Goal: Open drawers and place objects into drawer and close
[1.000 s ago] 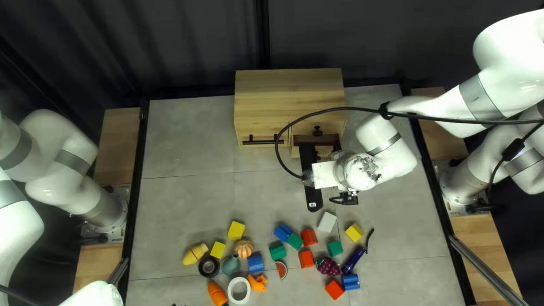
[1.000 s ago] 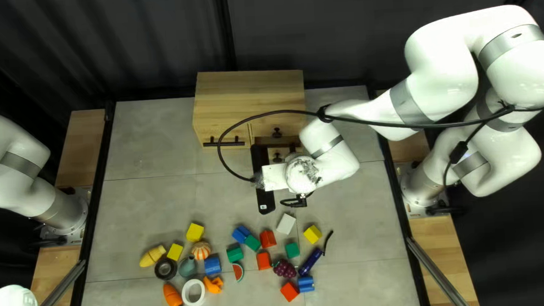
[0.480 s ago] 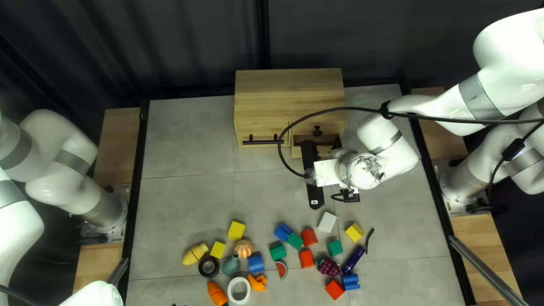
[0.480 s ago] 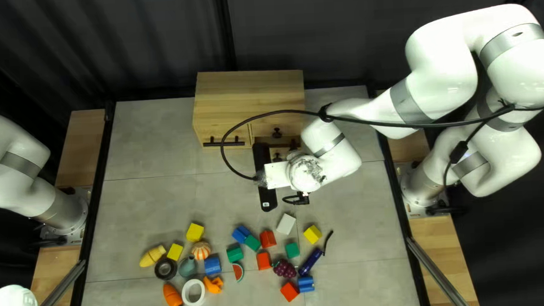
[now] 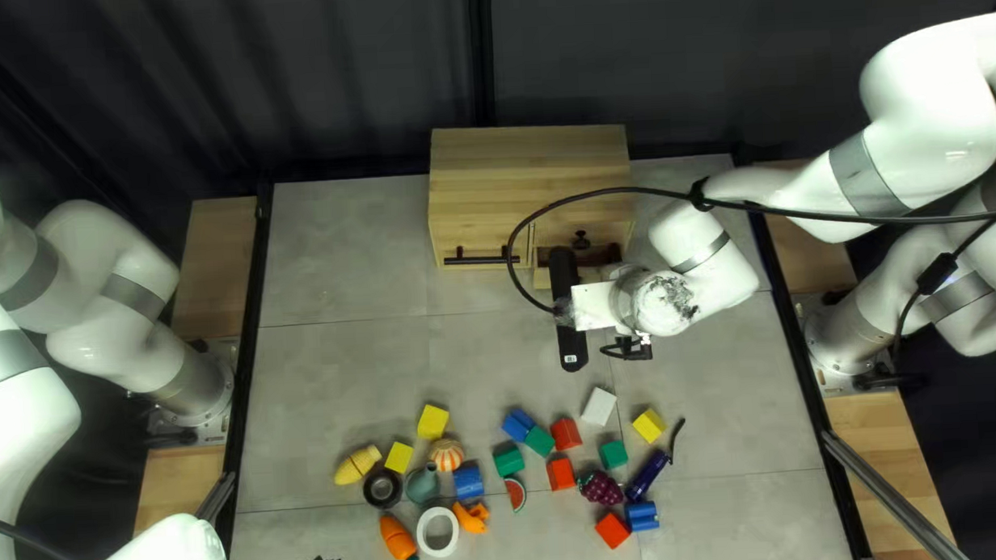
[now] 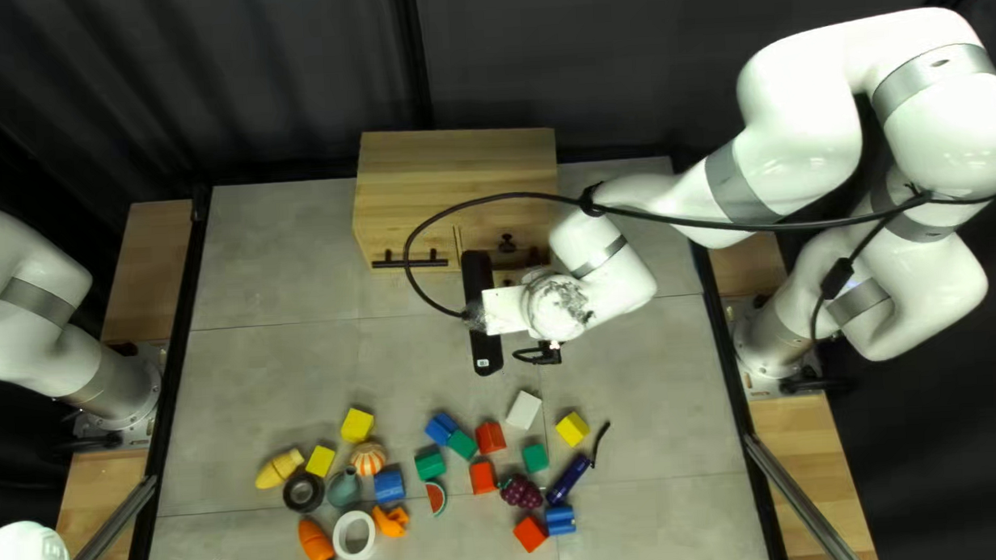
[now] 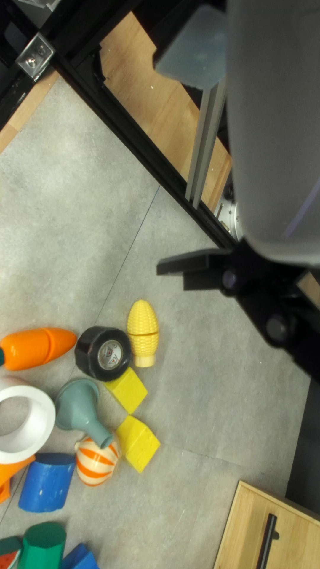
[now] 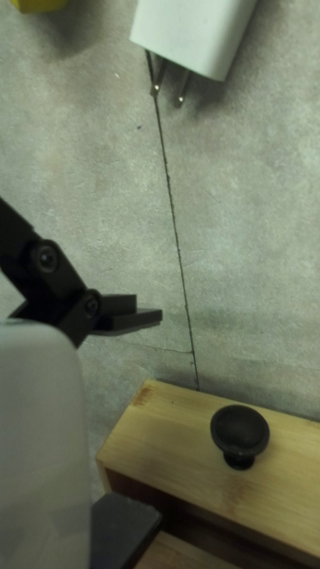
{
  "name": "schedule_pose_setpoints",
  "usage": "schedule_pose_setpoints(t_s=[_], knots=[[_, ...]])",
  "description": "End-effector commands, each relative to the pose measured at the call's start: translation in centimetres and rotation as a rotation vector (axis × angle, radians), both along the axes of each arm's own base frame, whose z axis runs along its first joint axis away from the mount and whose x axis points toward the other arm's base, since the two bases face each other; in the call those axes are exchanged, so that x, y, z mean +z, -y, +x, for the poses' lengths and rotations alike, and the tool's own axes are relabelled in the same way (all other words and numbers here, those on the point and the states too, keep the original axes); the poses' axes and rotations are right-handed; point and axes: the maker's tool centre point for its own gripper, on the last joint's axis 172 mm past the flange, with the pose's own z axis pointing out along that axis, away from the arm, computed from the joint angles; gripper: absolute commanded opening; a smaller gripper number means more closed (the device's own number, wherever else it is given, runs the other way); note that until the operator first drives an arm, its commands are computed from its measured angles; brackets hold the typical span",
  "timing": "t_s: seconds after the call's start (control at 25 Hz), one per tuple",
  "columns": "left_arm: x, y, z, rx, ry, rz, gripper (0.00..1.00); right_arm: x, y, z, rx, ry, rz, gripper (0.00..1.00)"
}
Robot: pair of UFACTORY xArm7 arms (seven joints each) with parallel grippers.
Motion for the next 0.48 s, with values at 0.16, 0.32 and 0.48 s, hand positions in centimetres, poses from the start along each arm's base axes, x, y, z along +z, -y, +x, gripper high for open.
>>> schedule_pose_setpoints(t_s=[0.16,0.32,0.48], knots=[[0.0,0.0,0.0,0.000,0.000,0.000,1.00,-0.4,0.8,0.3,-0.019,0.014,-0.012,1.00],[0.0,0.0,0.0,0.000,0.000,0.000,1.00,-0.6,1.2,0.6,-0.026,0.019,-0.014,1.00],[0.0,0.0,0.0,0.000,0.000,0.000,1.00,-0.9,1.7,1.0,-0.040,0.025,-0.013,1.00]])
